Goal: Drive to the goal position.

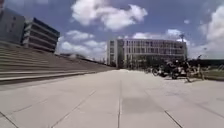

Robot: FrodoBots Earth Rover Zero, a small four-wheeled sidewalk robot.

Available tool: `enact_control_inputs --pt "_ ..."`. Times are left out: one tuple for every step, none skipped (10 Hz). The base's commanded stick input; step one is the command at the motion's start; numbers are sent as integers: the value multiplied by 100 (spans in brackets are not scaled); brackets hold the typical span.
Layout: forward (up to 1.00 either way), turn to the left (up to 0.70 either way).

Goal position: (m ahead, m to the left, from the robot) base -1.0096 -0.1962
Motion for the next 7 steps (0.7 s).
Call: enact_control_inputs --pt "50 0" --pt "50 0" --pt "50 0" --pt "50 0" --pt "50 0" --pt "50 0" --pt "50 0"
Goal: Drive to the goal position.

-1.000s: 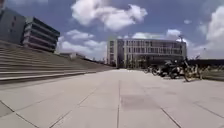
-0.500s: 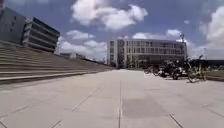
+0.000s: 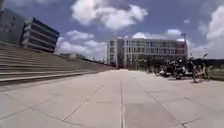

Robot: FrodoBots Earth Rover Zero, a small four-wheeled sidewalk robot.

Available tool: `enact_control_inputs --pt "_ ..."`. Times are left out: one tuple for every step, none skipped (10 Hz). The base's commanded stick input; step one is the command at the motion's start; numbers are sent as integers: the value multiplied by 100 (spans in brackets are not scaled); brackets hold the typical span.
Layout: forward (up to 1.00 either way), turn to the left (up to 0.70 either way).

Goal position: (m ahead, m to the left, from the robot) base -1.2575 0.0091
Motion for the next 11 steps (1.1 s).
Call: enact_control_inputs --pt "50 0" --pt "50 0" --pt "50 0" --pt "50 0" --pt "50 0" --pt "50 0" --pt "50 0" --pt "50 0" --pt "50 0" --pt "50 0" --pt "50 0"
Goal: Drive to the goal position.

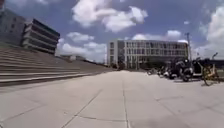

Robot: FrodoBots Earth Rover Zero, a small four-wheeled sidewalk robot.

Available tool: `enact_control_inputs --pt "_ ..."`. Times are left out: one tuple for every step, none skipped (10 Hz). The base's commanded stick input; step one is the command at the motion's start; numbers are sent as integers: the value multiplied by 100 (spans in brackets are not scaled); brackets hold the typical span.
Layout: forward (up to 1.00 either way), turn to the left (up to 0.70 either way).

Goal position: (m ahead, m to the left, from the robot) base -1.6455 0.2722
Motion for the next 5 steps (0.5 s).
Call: enact_control_inputs --pt "50 0" --pt "50 0" --pt "50 0" --pt "50 0" --pt "50 0"
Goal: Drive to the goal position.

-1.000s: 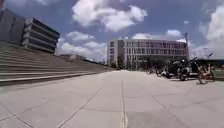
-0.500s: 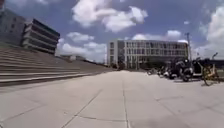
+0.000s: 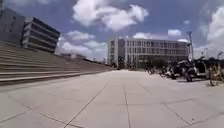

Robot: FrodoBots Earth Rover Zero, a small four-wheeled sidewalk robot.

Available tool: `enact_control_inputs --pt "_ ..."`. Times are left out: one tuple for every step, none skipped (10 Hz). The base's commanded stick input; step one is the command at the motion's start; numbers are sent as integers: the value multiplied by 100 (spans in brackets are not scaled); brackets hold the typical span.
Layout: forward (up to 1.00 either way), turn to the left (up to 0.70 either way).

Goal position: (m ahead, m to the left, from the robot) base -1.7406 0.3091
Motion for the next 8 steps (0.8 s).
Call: enact_control_inputs --pt "50 0" --pt "50 0" --pt "50 0" --pt "50 0" --pt "50 0" --pt "50 0" --pt "50 0" --pt "50 0"
